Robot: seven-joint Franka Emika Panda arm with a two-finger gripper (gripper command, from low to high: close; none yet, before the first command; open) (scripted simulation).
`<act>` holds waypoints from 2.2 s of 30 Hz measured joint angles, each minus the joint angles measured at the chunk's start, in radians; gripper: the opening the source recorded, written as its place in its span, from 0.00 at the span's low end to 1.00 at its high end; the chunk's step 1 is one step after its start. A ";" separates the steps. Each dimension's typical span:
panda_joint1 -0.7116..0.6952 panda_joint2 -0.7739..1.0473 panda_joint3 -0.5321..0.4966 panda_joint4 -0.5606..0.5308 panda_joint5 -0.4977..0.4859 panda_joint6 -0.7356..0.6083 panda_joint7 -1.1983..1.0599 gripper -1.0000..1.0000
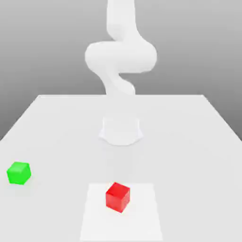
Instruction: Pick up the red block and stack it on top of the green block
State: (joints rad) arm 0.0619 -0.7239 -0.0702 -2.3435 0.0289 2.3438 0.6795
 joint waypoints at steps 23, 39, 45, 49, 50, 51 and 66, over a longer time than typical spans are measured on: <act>0.289 0.693 -0.284 -0.400 0.062 0.405 -0.962 0.50; 0.186 0.956 -0.139 -0.393 0.227 0.621 -1.167 0.50; 0.156 0.985 -0.102 -0.391 0.257 0.642 -1.187 0.00; 0.169 0.970 -0.119 -0.392 0.239 0.630 -1.175 0.00; 0.182 0.953 -0.137 -0.393 0.219 0.618 -1.161 0.00; 0.193 0.936 -0.154 -0.395 0.196 0.604 -1.144 0.00; 0.227 0.729 -0.298 -0.421 -0.021 0.425 -0.992 0.00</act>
State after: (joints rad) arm 0.2892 0.0049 -0.3680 -2.7649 0.0075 2.7690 -0.3122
